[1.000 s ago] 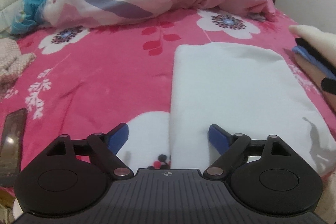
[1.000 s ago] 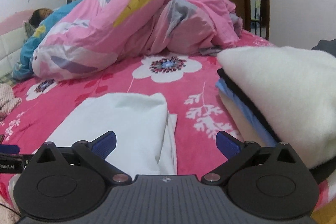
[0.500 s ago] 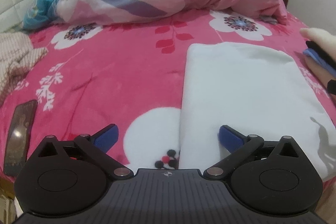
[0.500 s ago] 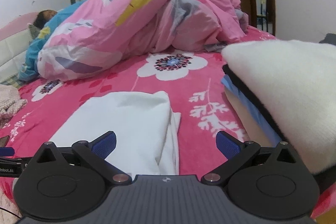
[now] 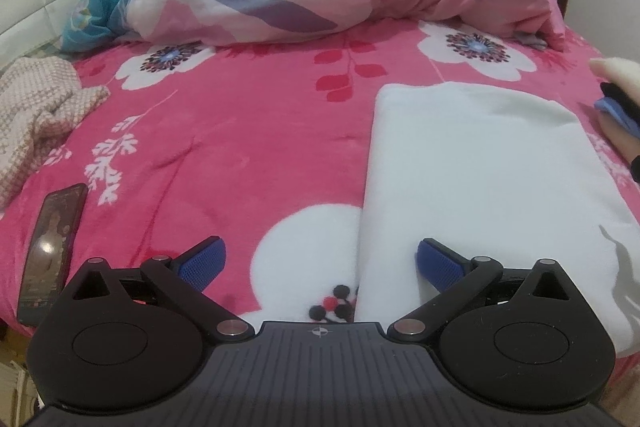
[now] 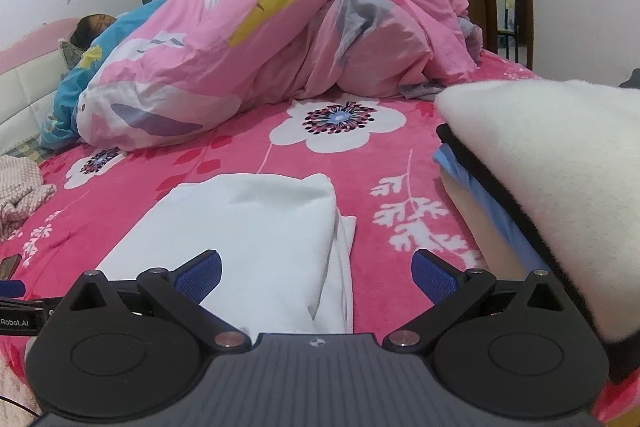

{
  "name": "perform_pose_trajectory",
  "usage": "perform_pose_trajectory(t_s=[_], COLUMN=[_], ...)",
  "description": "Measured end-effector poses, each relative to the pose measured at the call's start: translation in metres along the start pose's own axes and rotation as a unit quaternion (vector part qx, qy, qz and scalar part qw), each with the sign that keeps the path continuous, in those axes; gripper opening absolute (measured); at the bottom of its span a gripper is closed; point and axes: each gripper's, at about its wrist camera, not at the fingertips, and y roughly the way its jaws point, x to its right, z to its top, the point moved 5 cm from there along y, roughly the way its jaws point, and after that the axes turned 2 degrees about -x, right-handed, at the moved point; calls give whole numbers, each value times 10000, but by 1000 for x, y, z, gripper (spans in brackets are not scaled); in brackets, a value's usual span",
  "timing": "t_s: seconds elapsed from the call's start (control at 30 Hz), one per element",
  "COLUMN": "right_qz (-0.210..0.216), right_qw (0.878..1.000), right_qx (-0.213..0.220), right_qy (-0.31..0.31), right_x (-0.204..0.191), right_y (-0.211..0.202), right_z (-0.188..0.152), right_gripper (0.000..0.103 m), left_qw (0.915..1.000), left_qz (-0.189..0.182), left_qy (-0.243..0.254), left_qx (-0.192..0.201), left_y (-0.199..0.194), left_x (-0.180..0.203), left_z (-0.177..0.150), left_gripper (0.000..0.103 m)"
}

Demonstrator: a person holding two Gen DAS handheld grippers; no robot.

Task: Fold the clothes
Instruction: 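Reposition both open tools over the folded white cloth end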

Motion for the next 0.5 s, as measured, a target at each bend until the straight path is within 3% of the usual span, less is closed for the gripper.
perform_pose_trajectory(t_s=[0.17, 0.27, 0.37, 0.5], right_qz=[92, 317, 334, 511], right_qw=[9999, 9988, 9968, 9896], right_qx=[-8, -118, -306, -687], right_qy=[89, 362, 663, 1160], right_x=[2, 11, 25, 44], right_y=[3, 6, 11, 26], right_z=[-1, -5, -11, -22], right_gripper=[103, 103, 103, 103], left_qw=[10000, 9975, 9878, 9775], left_qz=[-32, -701, -1504, -1987], left_qy=[69, 51, -251, -662], left_qx=[46, 111, 321, 270], left_y=[-1, -4, -7, 13], left_x=[1, -3, -12, -26], left_z=[0, 0, 3, 12], left_gripper=[103, 103, 103, 103])
